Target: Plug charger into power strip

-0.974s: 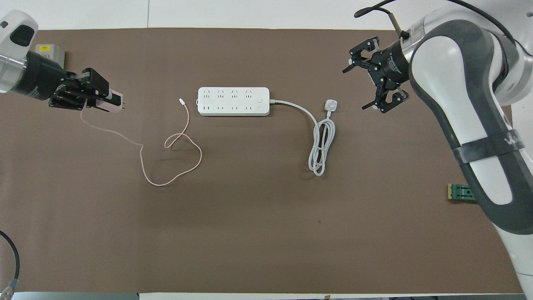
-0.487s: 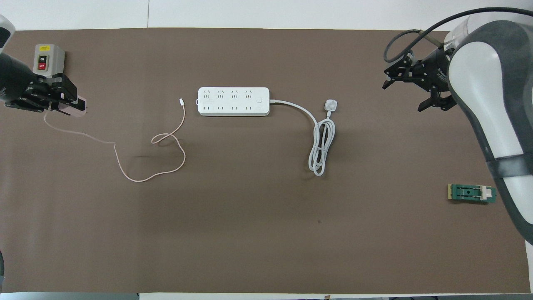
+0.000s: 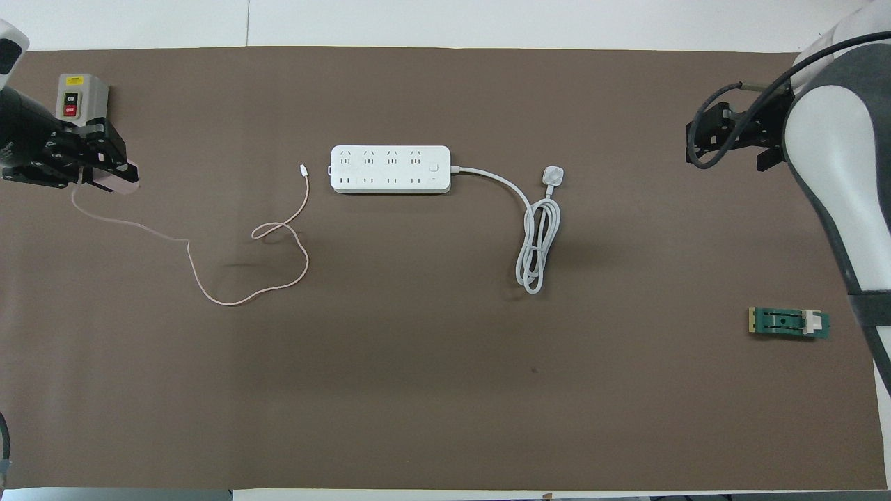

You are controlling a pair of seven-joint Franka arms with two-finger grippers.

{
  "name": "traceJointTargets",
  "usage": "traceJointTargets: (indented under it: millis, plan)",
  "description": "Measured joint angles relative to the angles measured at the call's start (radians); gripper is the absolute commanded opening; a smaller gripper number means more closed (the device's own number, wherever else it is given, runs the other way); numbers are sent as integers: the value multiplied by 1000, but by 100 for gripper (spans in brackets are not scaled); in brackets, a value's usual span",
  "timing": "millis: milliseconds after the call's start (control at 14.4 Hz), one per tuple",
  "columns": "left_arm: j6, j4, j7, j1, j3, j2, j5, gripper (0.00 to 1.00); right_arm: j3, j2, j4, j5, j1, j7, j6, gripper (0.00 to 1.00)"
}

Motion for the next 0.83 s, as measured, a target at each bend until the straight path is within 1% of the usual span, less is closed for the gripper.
traceJointTargets:
  millis: [139, 209, 278, 417, 557, 696, 835]
  plan:
    - [8, 8, -91, -2, 2, -1, 38, 0, 0, -49, -41, -31, -1, -58, -1, 100]
    - [9, 9, -137, -14, 1, -1, 56, 0, 0, -76, -64, -40, -1, -77, -1, 100]
    - [12, 9, -223, -37, 0, 0, 74, 0, 0, -103, -86, -52, -1, -93, -1, 100]
    - [51, 8, -508, -106, -4, 11, 93, 0, 0, -154, -127, -65, -9, -118, -1, 100]
    - [107, 7, -728, -168, -5, 37, 99, 0, 6, -190, -167, -69, -37, -135, 8, 100]
    - [156, 5, -926, -224, -6, 77, 102, 0, 23, -235, -231, -74, -78, -166, 35, 100]
    - [245, 4, -1128, -273, -5, 125, 104, 0, 43, -278, -287, -79, -108, -170, 44, 100]
